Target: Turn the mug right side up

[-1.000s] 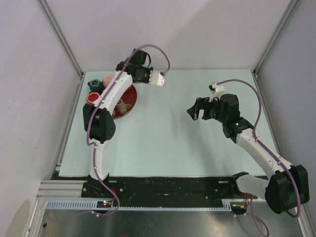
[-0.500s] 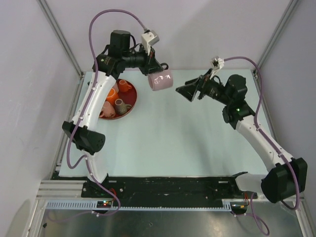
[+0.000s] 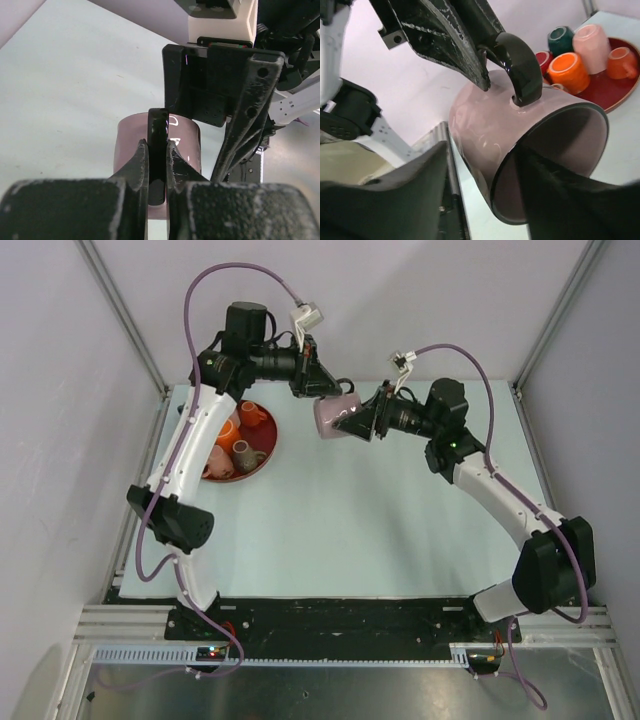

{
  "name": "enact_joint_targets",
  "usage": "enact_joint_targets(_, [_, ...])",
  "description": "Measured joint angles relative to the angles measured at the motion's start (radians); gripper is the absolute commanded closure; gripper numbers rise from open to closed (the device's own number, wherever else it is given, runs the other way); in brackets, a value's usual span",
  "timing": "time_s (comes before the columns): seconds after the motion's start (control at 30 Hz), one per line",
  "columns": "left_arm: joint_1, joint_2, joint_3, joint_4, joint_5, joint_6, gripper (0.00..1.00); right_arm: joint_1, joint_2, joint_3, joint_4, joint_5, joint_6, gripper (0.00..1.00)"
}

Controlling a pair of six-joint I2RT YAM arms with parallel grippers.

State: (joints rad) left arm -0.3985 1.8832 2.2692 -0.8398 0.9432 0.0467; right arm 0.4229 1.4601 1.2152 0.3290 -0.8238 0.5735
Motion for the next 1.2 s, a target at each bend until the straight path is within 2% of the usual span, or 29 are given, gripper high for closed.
enact_joint_targets(0.03, [-0.001,0.0,0.0,0.0,0.002,-0.002,1.0,0.001,0.003,0.002,0.006,-0.012,0.016,0.83])
enact_joint_targets(0.07, [-0.001,0.0,0.0,0.0,0.003,-0.003,0.98,0.002,0.006,0.005,0.01,-0.019,0.014,0.92])
enact_joint_targets(0.13, [-0.001,0.0,0.0,0.002,0.013,0.016,0.69,0.004,0.011,0.018,0.02,-0.064,0.056,0.98])
enact_joint_targets(0.17, [0.0,0.0,0.0,0.005,0.011,0.026,0.47,0.007,0.011,0.025,0.018,-0.072,0.063,0.99])
enact_joint_targets(0.2, [0.0,0.0,0.0,0.01,0.004,0.034,0.28,0.007,0.01,0.033,0.001,-0.068,0.055,0.99])
enact_joint_targets(0.23, [0.0,-0.002,0.0,0.014,-0.037,0.023,0.14,0.008,0.008,0.039,-0.031,-0.053,0.028,1.0])
enact_joint_targets(0.3, [0.003,-0.002,-0.006,0.023,-0.103,0.029,0.04,0.01,0.002,0.04,-0.142,0.026,-0.033,1.0])
enact_joint_targets(0.43, [0.029,-0.008,-0.047,0.03,-0.229,0.043,0.01,-0.005,-0.002,0.04,-0.438,0.306,-0.151,1.0])
enact_joint_targets(0.53, [0.059,-0.021,-0.101,0.028,-0.352,0.094,0.0,-0.068,-0.002,0.039,-0.681,0.573,-0.213,1.0])
enact_joint_targets(0.63, [0.077,-0.05,-0.179,0.019,-0.483,0.179,0.0,-0.182,0.002,0.034,-0.861,0.803,-0.239,1.0])
enact_joint_targets(0.77, [0.08,-0.102,-0.32,0.008,-0.632,0.319,0.0,-0.377,0.022,-0.01,-0.969,1.006,-0.25,1.0])
enact_joint_targets(0.97, [0.08,-0.127,-0.519,-0.006,-0.795,0.521,0.01,-0.624,0.075,-0.131,-1.004,1.101,-0.245,1.0])
enact_joint_targets(1.2, [0.082,-0.126,-0.685,-0.016,-0.915,0.76,0.07,-0.698,0.144,-0.182,-0.977,1.056,-0.234,1.0])
